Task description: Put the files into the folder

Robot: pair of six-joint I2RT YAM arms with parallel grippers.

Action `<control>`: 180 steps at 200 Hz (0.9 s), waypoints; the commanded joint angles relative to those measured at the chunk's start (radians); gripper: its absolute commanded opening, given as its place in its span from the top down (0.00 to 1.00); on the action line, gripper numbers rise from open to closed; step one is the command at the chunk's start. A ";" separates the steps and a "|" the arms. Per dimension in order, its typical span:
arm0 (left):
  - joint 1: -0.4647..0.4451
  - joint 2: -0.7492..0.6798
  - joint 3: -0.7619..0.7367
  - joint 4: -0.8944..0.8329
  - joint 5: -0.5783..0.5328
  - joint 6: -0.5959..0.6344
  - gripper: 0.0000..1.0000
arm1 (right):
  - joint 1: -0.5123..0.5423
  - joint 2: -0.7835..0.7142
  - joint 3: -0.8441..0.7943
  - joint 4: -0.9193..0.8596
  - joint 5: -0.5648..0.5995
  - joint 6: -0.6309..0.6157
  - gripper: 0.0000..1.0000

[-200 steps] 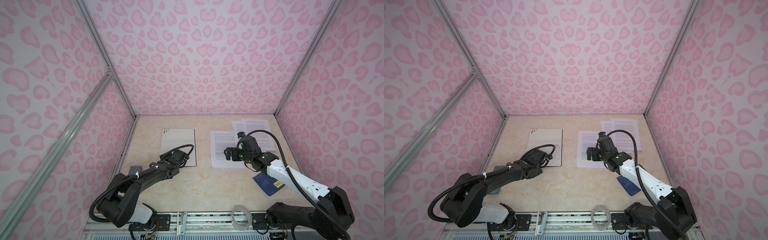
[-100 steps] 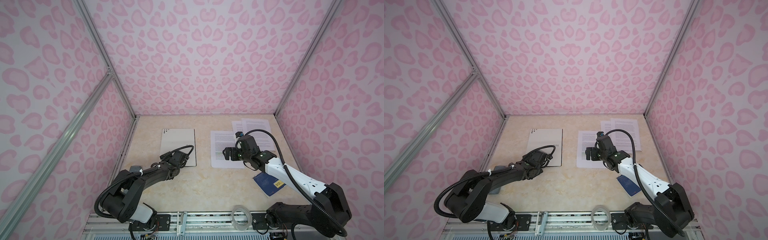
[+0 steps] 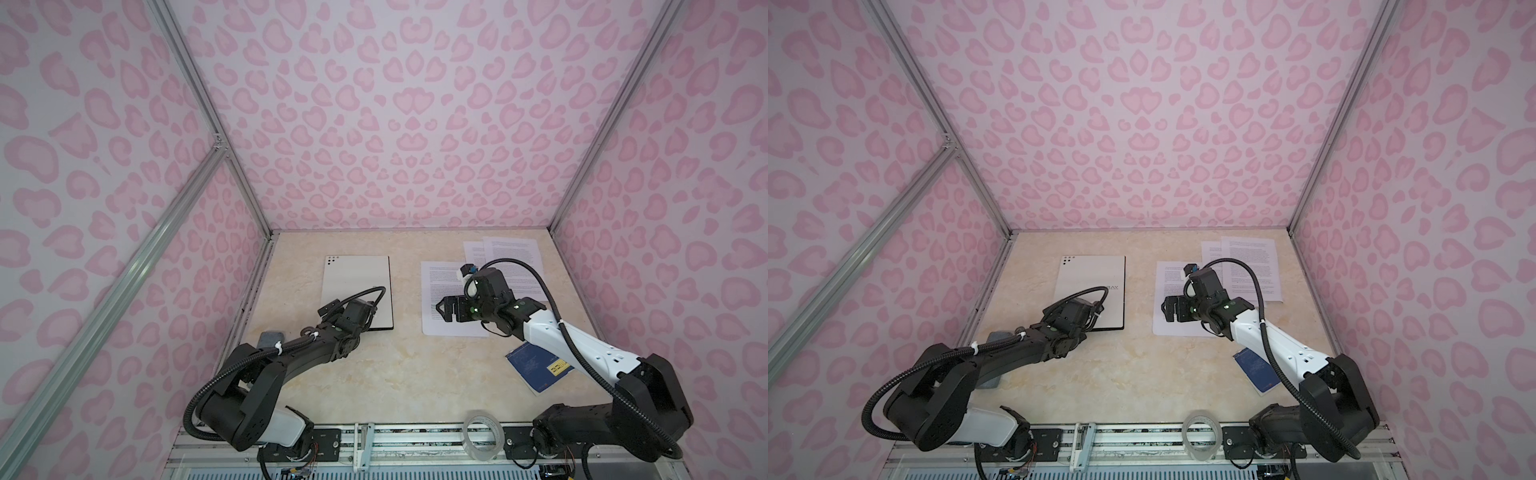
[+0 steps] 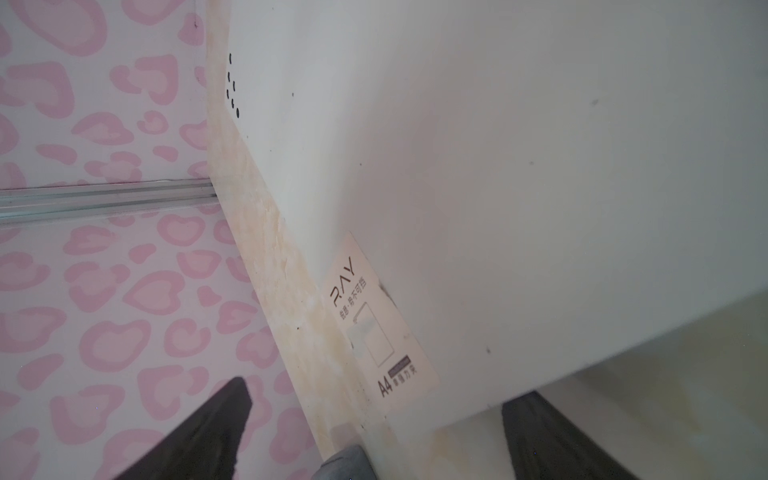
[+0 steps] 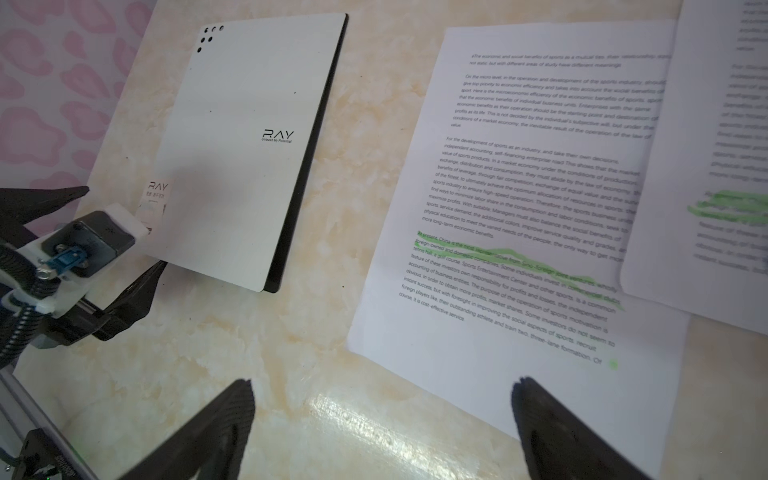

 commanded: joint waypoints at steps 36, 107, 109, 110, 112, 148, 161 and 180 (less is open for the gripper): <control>0.001 -0.004 0.002 0.042 -0.040 -0.042 0.03 | -0.001 0.080 0.015 0.091 -0.210 -0.001 0.00; 0.001 -0.010 0.004 0.039 -0.052 -0.071 0.03 | 0.006 0.249 0.058 0.196 -0.377 0.062 0.01; 0.000 -0.010 0.005 0.038 -0.052 -0.072 0.03 | 0.006 0.253 0.059 0.199 -0.379 0.064 0.01; 0.000 -0.009 0.005 0.038 -0.052 -0.072 0.03 | 0.007 0.254 0.059 0.201 -0.380 0.065 0.01; 0.000 -0.009 0.005 0.037 -0.053 -0.074 0.03 | 0.009 0.259 0.061 0.202 -0.383 0.066 0.01; 0.001 -0.010 0.004 0.003 -0.040 -0.070 0.03 | 0.022 0.310 0.092 0.203 -0.388 0.067 0.01; 0.001 -0.016 -0.008 -0.009 -0.032 -0.039 0.03 | 0.023 0.317 0.099 0.202 -0.391 0.067 0.01; 0.001 -0.023 -0.027 -0.013 -0.027 0.019 0.03 | 0.024 0.324 0.106 0.204 -0.394 0.067 0.01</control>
